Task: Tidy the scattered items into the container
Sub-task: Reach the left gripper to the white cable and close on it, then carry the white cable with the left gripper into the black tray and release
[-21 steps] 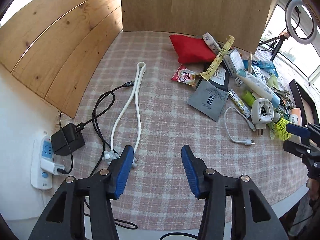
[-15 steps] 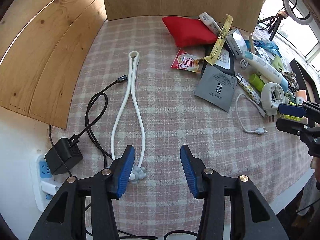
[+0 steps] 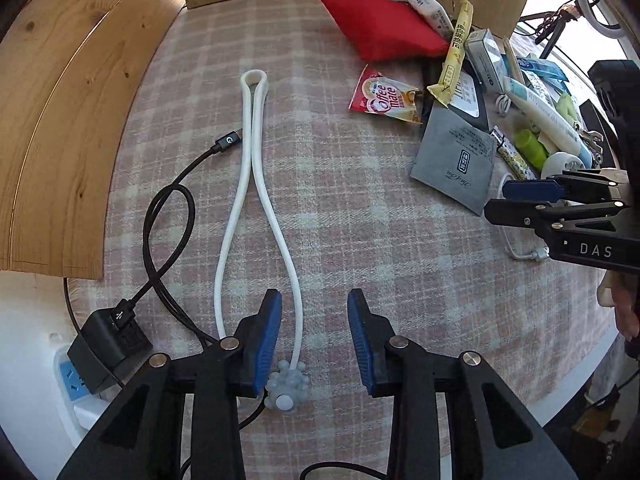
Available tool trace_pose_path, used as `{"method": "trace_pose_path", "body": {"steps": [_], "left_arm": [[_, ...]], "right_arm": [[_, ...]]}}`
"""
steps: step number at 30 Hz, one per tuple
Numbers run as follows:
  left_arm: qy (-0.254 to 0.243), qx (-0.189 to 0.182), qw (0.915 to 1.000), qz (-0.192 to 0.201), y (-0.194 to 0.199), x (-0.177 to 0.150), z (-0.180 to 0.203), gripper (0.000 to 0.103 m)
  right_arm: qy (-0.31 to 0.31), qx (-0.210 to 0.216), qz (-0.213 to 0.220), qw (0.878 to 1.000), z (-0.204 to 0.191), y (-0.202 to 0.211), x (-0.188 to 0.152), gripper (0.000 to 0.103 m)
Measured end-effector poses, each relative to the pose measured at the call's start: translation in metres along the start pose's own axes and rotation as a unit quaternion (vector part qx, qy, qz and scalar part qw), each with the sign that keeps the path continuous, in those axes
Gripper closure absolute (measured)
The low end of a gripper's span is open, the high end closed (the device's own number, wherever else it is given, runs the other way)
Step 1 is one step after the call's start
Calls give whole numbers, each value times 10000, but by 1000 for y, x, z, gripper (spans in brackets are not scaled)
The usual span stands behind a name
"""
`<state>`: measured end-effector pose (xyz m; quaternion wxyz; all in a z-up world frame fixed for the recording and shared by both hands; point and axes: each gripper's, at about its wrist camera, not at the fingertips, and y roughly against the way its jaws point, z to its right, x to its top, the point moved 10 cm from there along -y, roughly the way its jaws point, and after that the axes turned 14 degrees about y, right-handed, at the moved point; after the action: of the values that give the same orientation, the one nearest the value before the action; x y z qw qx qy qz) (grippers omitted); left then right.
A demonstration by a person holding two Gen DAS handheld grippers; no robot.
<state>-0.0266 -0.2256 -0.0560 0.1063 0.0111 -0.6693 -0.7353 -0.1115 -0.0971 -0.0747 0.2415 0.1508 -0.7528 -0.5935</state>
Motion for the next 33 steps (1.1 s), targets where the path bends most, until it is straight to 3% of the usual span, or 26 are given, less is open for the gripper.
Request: {"method": "trace_pose_path", "body": {"steps": [8, 10, 11, 13, 16, 20, 26, 31, 33], "left_arm": [[-197, 165, 9992, -317, -16, 3, 8, 75], [-200, 209, 9989, -370, -22, -2, 8, 78], [-219, 205, 9992, -270, -20, -1, 10, 81], [-197, 253, 9993, -181, -18, -3, 9, 98], [-66, -38, 9998, -162, -12, -5, 8, 98], [91, -287, 9995, -24, 8, -7, 2, 99], [414, -723, 9961, 302, 67, 10, -37, 99], [558, -859, 9926, 648, 103, 12, -70, 99], [608, -855, 9912, 806, 100, 33, -43, 99]], "right_arm": [[-1, -129, -155, 9998, 3, -1, 0, 69], [-4, -167, -164, 9997, 6, 1, -2, 85], [-42, -98, -175, 9998, 8, 1, -4, 89], [-249, 156, -161, 9994, 14, 3, -8, 94], [-511, 454, -99, 9976, 20, 7, -15, 96], [-595, 618, 205, 9961, 18, 29, -22, 97], [-708, 866, 733, 9910, 2, 77, -30, 98], [-733, 671, 1137, 9885, 4, 100, 0, 98], [-735, 603, 1297, 9870, 4, 108, 1, 98]]}}
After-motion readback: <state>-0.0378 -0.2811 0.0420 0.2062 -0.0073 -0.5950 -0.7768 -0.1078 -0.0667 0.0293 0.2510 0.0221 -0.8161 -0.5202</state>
